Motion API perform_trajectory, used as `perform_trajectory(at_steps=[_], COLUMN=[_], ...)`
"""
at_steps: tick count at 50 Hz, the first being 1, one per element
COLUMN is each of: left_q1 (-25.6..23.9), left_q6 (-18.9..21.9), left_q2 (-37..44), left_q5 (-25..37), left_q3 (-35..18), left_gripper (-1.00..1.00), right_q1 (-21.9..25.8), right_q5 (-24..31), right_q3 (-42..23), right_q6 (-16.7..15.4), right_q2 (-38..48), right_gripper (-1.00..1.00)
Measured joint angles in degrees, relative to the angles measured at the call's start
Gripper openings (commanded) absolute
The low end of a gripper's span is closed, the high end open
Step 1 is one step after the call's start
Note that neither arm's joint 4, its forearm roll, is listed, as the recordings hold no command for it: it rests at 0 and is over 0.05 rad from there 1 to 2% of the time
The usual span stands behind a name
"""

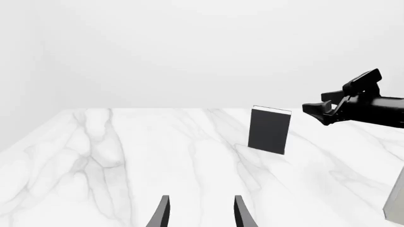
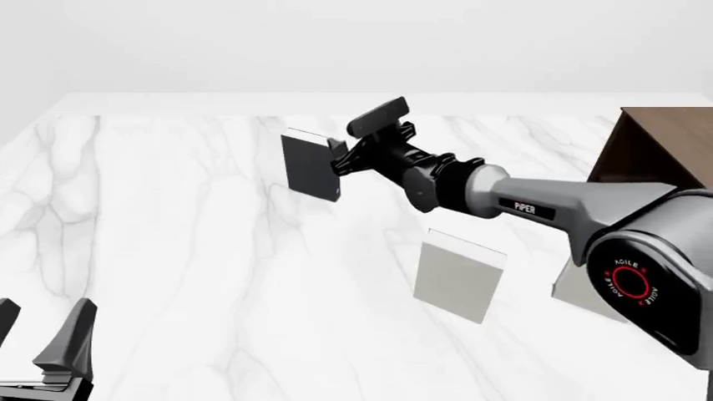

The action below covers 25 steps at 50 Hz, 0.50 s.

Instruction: Pick up the book on the left and place it on top of the shelf.

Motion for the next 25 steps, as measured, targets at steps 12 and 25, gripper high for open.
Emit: perform_trajectory(at_steps=[12,25], left_q1=[0.0,0.0], left_q6=[0.0,0.0], left_q2=[0.0,0.0], left_q5=[0.0,0.0], left_q3=[0.0,0.0], left_gripper=[1.00,1.00], right_q1=[0.3,0.4], right_q5=[0.2,0.7], right_q3=[-2.3,-5.1], right_q6=[0.2,0.3], right_q2=[2.6,5.8], right_gripper=[1.00,1.00])
